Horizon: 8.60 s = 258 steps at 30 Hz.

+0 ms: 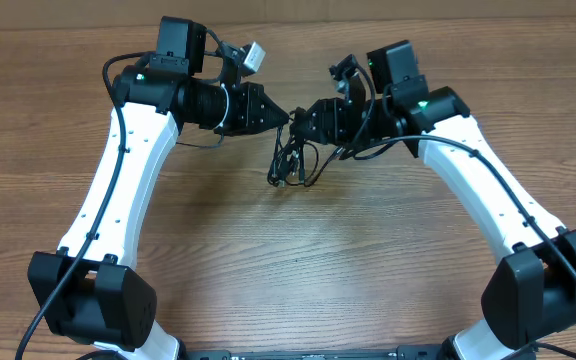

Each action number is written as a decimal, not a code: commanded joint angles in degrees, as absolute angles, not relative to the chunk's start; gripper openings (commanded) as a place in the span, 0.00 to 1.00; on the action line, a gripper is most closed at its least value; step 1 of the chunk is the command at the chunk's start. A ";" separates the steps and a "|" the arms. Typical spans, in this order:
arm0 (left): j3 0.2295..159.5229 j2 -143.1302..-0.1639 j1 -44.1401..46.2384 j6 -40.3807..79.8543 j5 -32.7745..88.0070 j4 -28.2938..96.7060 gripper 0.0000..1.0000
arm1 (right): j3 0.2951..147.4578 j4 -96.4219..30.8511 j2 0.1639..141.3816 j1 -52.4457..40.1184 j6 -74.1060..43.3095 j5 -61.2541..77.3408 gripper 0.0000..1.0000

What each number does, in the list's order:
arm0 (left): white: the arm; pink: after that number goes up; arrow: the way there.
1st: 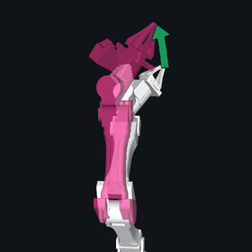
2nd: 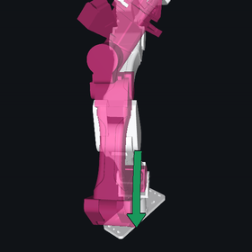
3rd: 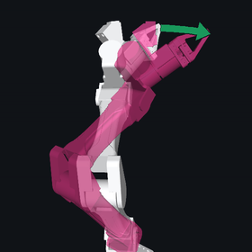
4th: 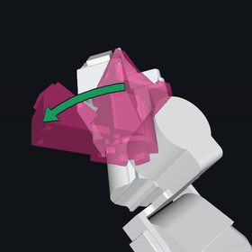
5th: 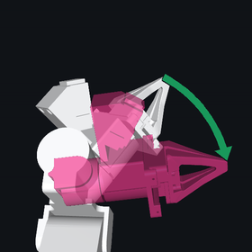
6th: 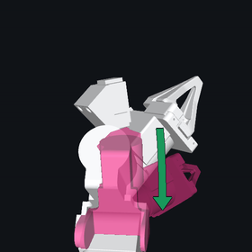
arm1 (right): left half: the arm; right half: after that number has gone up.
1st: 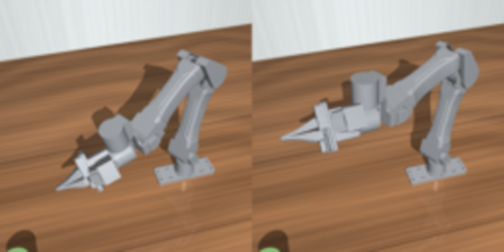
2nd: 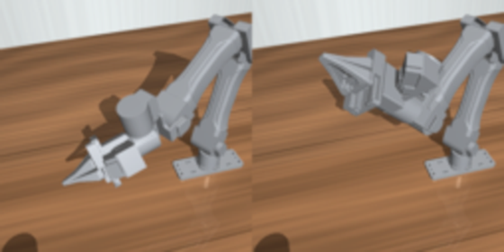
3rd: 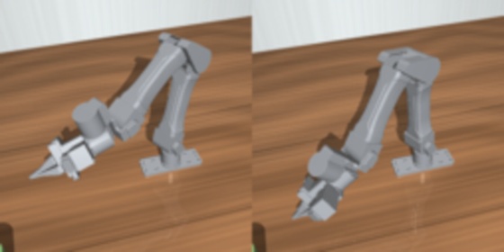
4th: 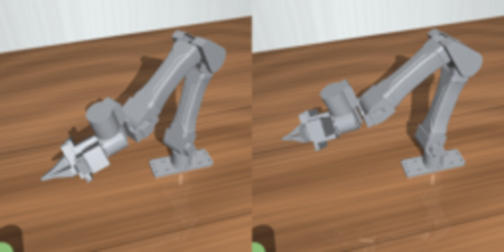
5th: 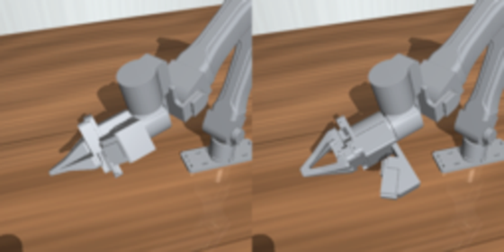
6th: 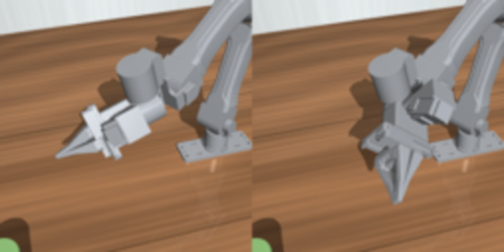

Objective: Untangle cables

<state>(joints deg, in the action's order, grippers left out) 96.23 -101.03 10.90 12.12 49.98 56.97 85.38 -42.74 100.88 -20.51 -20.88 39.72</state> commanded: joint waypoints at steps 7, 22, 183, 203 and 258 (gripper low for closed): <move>95.98 -100.01 11.16 15.40 56.71 56.53 0.04 | 85.52 -40.82 102.21 -24.05 -33.26 19.44 0.37; 95.98 -100.01 11.16 -0.47 37.39 63.18 0.49 | 85.58 -43.64 97.43 -18.17 -19.05 39.68 0.04; 99.29 -97.47 23.49 12.25 19.07 55.46 0.04 | 80.75 -53.89 90.67 -16.14 -5.69 25.26 0.79; 99.29 -97.47 10.22 10.26 43.68 59.24 0.04 | 80.62 -45.12 103.72 -20.67 1.23 36.60 0.78; 99.26 -97.47 4.89 5.45 37.08 67.75 0.04 | 80.60 -47.79 84.60 -15.46 -23.40 30.50 0.04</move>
